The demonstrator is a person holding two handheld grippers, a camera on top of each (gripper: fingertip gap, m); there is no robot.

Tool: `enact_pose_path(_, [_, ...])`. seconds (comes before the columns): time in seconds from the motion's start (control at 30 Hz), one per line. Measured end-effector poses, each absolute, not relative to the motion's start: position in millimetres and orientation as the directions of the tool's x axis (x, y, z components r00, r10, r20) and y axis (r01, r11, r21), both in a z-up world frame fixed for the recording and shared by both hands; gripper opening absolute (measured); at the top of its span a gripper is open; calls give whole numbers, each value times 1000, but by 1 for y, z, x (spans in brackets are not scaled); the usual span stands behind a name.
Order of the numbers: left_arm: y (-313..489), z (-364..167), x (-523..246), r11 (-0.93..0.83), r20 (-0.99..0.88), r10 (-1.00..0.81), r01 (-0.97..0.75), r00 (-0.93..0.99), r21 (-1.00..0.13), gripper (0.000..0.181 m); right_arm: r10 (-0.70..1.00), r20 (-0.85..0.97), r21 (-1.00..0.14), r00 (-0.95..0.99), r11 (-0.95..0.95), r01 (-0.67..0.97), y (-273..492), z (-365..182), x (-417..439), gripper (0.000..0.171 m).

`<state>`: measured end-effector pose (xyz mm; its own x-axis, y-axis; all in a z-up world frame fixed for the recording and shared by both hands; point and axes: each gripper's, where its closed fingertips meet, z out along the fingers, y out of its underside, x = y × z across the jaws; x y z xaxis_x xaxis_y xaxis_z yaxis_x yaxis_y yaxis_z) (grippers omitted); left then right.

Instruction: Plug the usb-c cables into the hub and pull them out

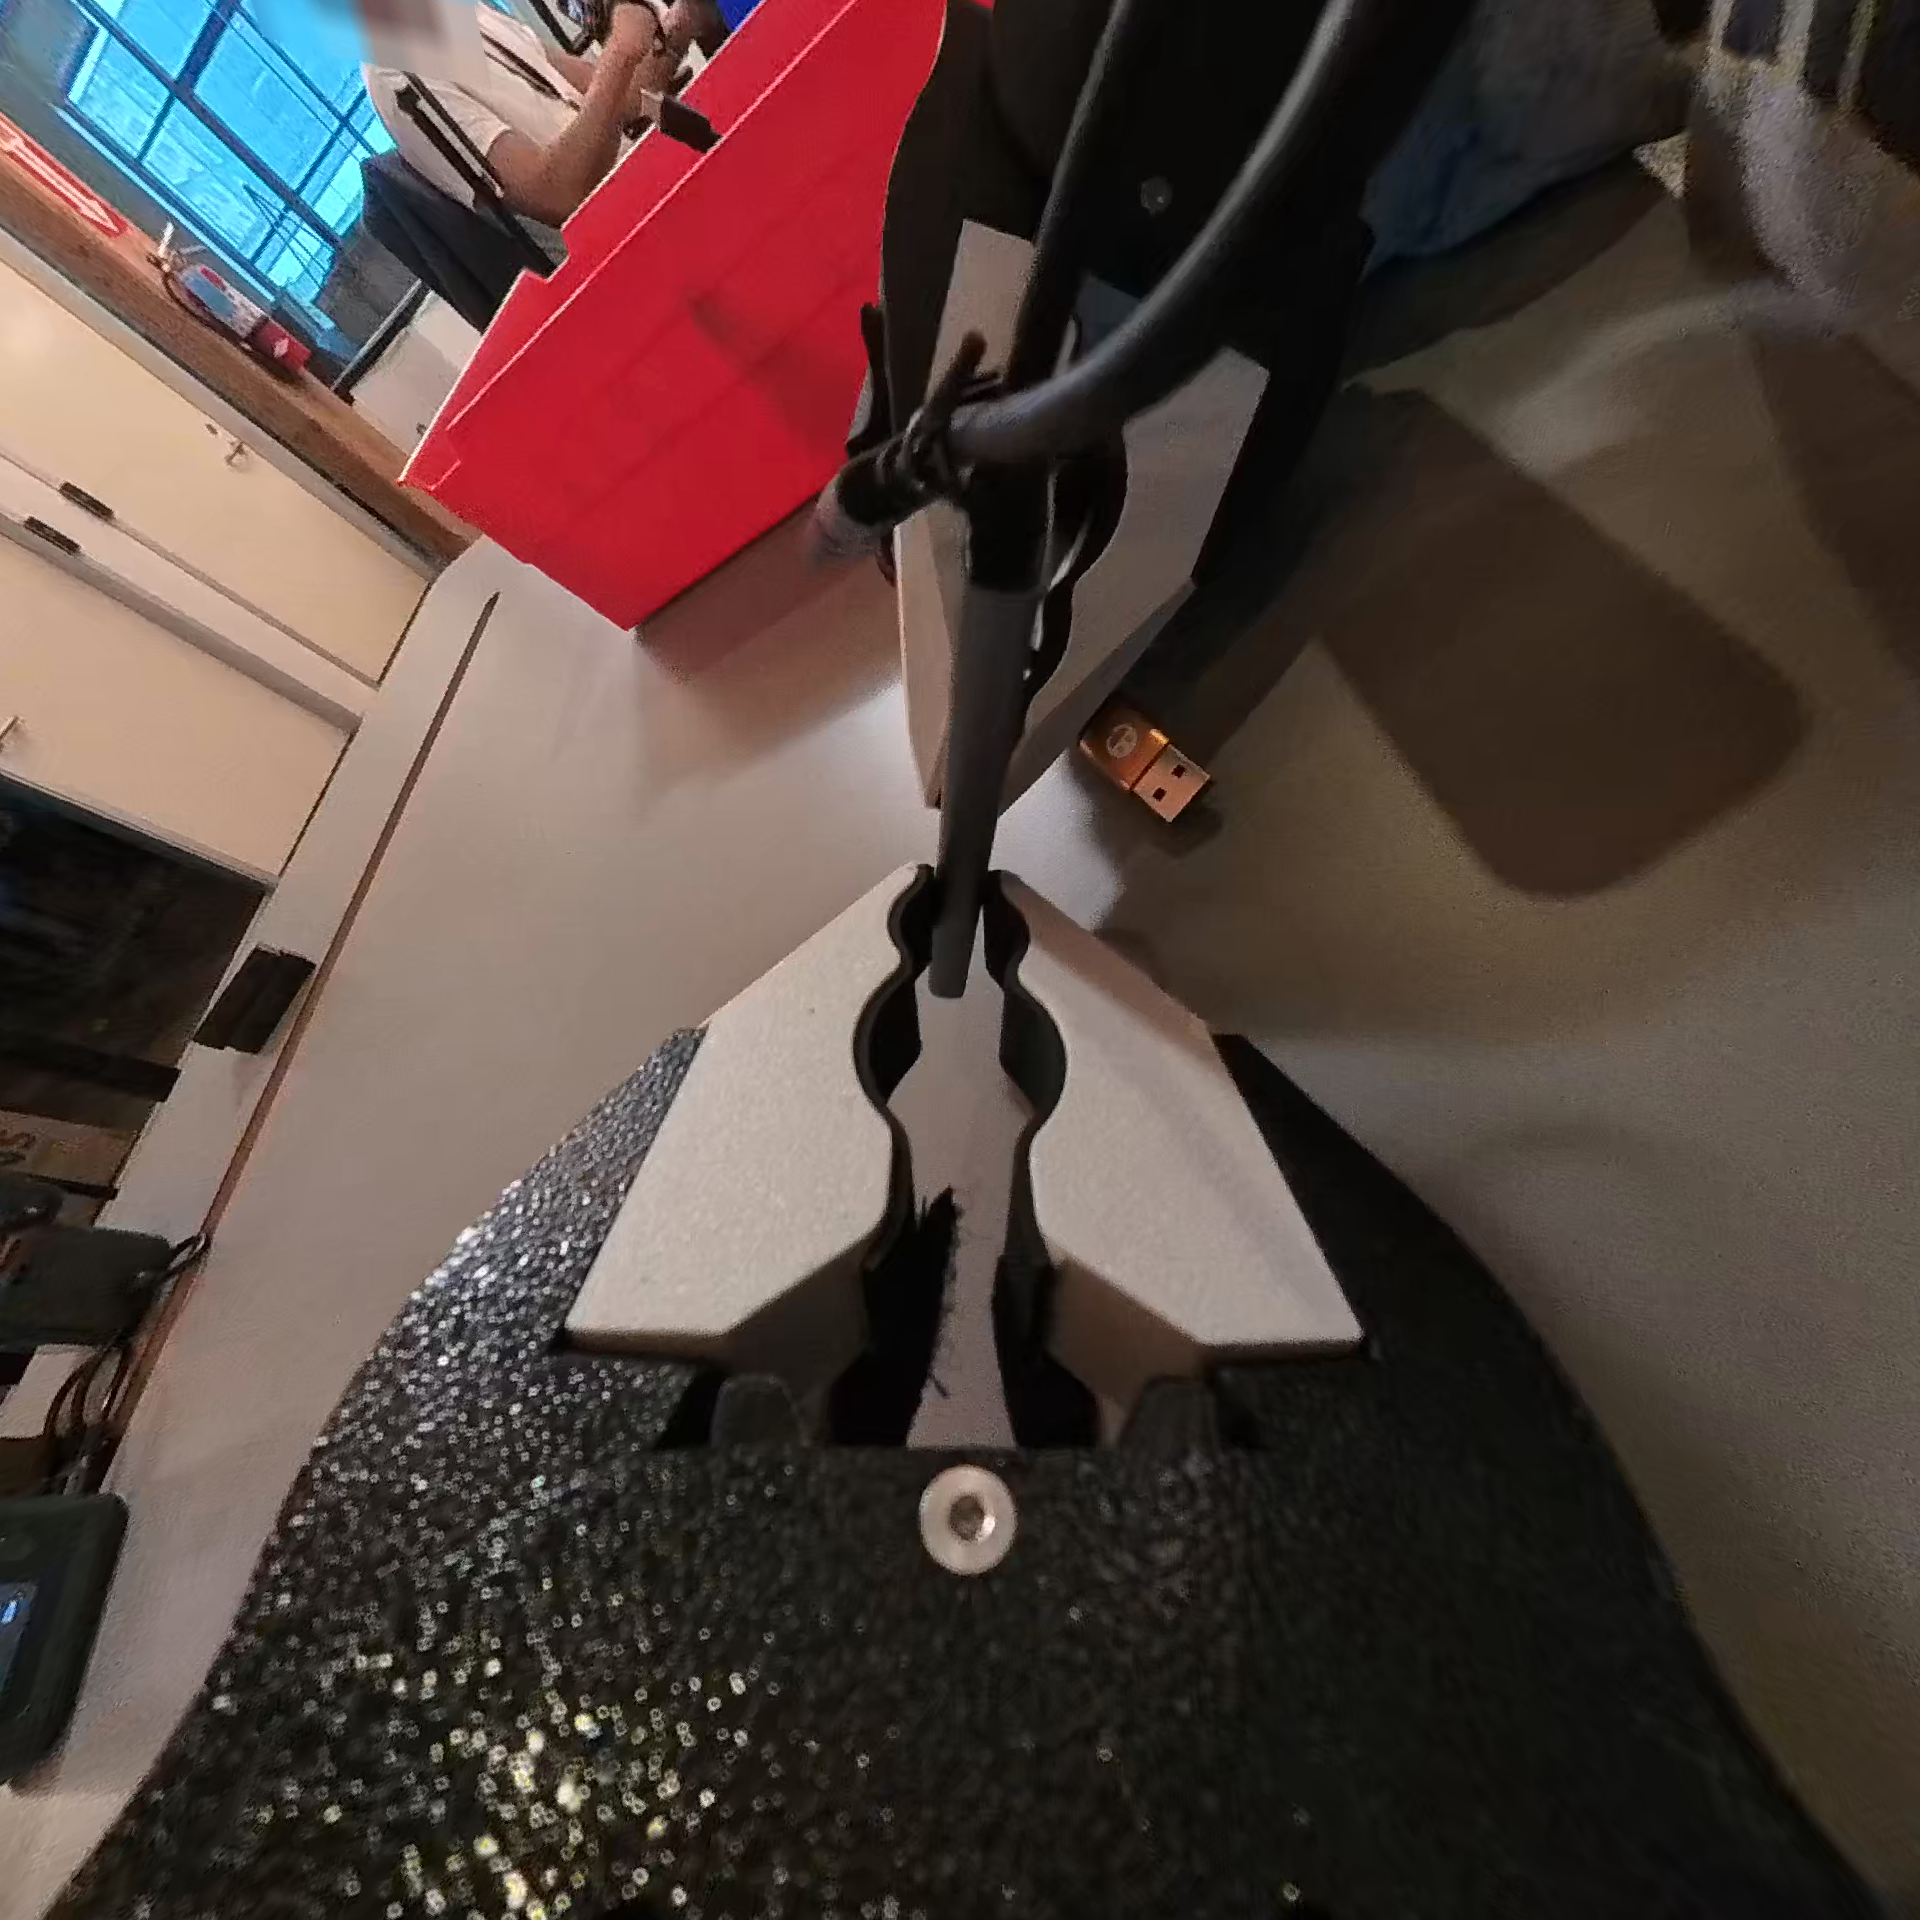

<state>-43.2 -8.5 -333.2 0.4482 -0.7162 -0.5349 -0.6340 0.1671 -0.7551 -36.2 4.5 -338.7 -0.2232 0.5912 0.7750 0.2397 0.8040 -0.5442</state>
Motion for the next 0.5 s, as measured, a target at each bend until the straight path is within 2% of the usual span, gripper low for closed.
enact_pose_path(0.17, [-7,-329,-62,127,-534,-674,-633,510,-764,0,623,760,-560,-186,773,298,19,-339,-20,5])
enact_pose_path(0.2, [-8,-323,-67,125,-503,-675,-589,540,-799,0,648,742,-587,-173,752,302,23,-337,-15,5])
enact_pose_path(0.3, [-9,-309,-68,130,-424,-692,-477,584,-869,0,691,707,-637,-152,715,286,23,-332,-15,5])
enact_pose_path(0.47, [-12,-307,-50,173,-444,-704,-473,554,-864,0,711,691,-676,-135,700,228,18,-319,-30,5])
enact_pose_path(0.5, [-8,-306,-49,173,-460,-679,-484,572,-858,16,702,698,-669,-140,709,223,17,-319,-32,5])
